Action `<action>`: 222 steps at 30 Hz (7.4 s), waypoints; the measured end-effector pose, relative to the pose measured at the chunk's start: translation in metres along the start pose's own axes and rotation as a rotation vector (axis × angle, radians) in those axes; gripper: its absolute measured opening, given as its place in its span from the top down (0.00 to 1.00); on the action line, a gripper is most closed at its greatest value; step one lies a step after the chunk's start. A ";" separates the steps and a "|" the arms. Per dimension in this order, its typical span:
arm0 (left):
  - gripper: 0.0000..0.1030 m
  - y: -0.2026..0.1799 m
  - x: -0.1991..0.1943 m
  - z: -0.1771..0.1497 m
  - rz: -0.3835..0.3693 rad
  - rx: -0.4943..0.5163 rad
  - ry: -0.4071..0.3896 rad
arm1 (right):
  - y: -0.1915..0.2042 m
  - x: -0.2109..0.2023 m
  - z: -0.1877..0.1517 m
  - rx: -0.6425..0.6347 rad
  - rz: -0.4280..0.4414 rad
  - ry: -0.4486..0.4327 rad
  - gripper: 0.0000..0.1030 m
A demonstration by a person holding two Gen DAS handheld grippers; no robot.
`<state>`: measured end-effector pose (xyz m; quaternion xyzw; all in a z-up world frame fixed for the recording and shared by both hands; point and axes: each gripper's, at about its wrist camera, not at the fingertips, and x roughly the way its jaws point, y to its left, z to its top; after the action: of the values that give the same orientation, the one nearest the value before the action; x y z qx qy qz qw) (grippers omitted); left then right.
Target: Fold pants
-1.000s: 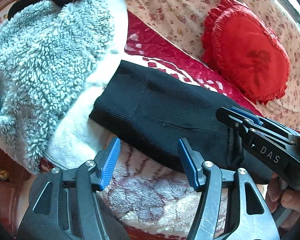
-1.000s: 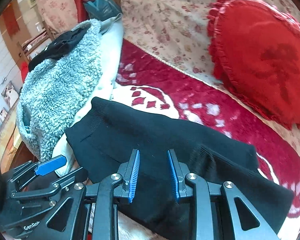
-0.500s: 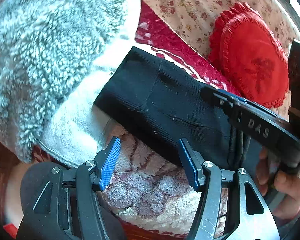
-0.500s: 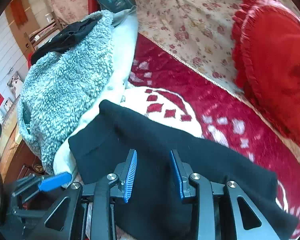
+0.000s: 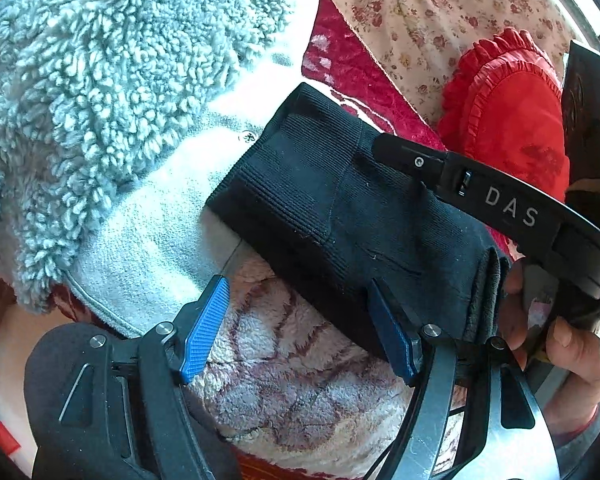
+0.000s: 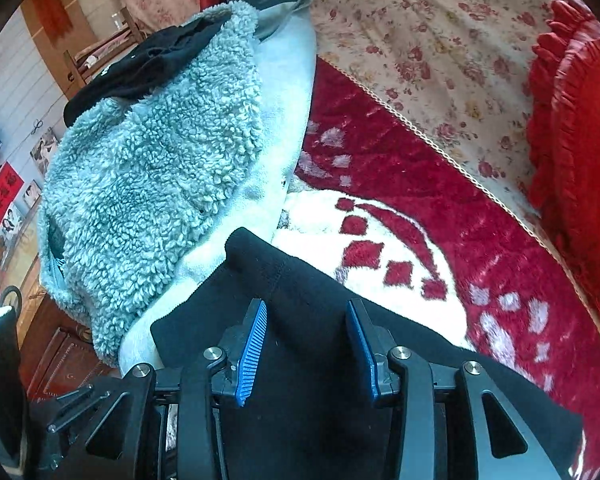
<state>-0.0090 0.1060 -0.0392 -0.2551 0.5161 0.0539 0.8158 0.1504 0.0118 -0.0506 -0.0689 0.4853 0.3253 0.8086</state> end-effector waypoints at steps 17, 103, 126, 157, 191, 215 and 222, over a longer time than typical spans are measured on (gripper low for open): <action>0.27 -0.001 0.021 0.015 -0.044 -0.022 0.030 | 0.001 0.026 0.014 -0.031 0.028 0.028 0.54; 0.72 -0.210 0.061 -0.014 -0.038 0.657 -0.131 | -0.177 -0.142 -0.158 0.470 -0.226 -0.096 0.99; 0.54 -0.181 0.032 -0.060 0.004 0.635 -0.163 | -0.115 -0.170 -0.212 0.329 -0.289 -0.023 0.89; 0.39 -0.184 0.022 -0.082 0.019 0.639 -0.145 | -0.103 -0.179 -0.224 0.333 -0.283 -0.042 0.82; 0.32 -0.160 0.040 -0.028 -0.125 0.451 -0.012 | -0.164 -0.176 -0.225 0.655 -0.199 -0.158 0.46; 0.21 -0.171 0.075 -0.020 -0.177 0.444 0.032 | -0.193 -0.153 -0.227 0.730 -0.002 -0.214 0.31; 0.33 -0.170 0.071 -0.025 -0.199 0.446 0.008 | -0.177 -0.157 -0.223 0.638 -0.092 -0.242 0.49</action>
<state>0.0630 -0.0655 -0.0477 -0.1185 0.4907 -0.1429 0.8513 0.0405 -0.2932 -0.0718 0.2046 0.4597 0.1261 0.8550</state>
